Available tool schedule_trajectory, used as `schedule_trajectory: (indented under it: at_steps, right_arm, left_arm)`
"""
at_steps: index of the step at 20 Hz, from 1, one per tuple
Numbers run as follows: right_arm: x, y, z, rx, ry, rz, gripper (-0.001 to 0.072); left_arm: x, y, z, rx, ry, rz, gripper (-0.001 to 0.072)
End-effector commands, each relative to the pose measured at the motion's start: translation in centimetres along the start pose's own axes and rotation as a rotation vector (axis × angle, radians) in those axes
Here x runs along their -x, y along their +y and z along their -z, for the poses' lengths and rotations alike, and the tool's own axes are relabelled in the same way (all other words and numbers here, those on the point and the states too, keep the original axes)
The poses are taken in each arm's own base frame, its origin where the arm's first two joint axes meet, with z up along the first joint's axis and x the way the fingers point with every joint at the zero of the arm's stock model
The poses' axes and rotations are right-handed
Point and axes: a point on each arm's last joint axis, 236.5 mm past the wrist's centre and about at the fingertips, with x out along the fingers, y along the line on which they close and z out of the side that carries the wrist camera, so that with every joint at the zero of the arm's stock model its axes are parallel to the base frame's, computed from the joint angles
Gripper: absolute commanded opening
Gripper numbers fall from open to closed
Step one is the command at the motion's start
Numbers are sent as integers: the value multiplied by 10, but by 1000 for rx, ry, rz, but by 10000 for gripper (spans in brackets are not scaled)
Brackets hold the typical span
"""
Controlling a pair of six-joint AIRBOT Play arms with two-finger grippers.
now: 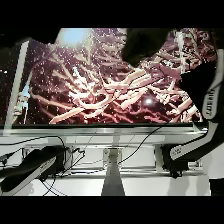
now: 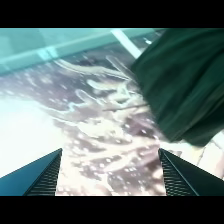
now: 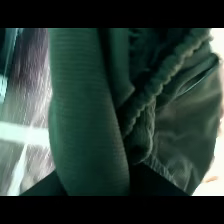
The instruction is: Fold the clothes and pants, and hang the long-sleeved shirts on hangers.
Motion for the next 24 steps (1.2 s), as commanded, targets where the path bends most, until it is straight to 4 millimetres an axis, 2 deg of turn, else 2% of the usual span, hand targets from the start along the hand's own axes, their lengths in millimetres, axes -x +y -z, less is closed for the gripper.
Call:
schedule_trajectory:
  at_steps: [1, 2, 4, 7, 11, 13, 16, 18, 20, 21, 22, 23, 24]
  right_arm:
    - [125, -59, -46, -81, -193, 235, 33]
    - [154, -82, -46, -122, -212, 311, 33]
    - [209, -133, -34, -228, -221, 454, 33]
    - [275, -195, 11, -427, -164, 620, 33]
    - [357, -254, 63, -665, -159, 881, 33]
    - [388, -267, 88, -737, -135, 992, 33]
    - [425, -276, 121, -824, -89, 1115, 33]
    - [446, -282, 134, -869, -96, 1170, 33]
    - [459, -285, 141, -902, -113, 1179, 51]
    - [463, -286, 144, -913, -116, 1184, 196]
    - [467, -287, 147, -927, -115, 1187, 449]
    - [469, -287, 150, -936, -115, 1189, 618]
    - [470, -287, 151, -932, -108, 1189, 684]
  left_arm:
    - [54, 12, -23, -106, -66, -115, 695]
    - [61, 10, -27, -110, -81, -119, 696]
    - [68, 8, -31, -115, -96, -121, 696]
    - [68, 8, -31, -115, -96, -121, 696]
    - [66, 8, -30, -111, -92, -118, 696]
    - [66, 8, -30, -111, -91, -118, 696]
    - [66, 8, -30, -111, -92, -117, 696]
    - [66, 8, -30, -111, -91, -118, 696]
    - [66, 8, -30, -111, -92, -117, 696]
    - [66, 8, -30, -111, -92, -117, 696]
    - [66, 8, -30, -111, -92, -117, 696]
    - [66, 8, -30, -111, -91, -118, 696]
    - [66, 8, -30, -111, -92, -118, 696]
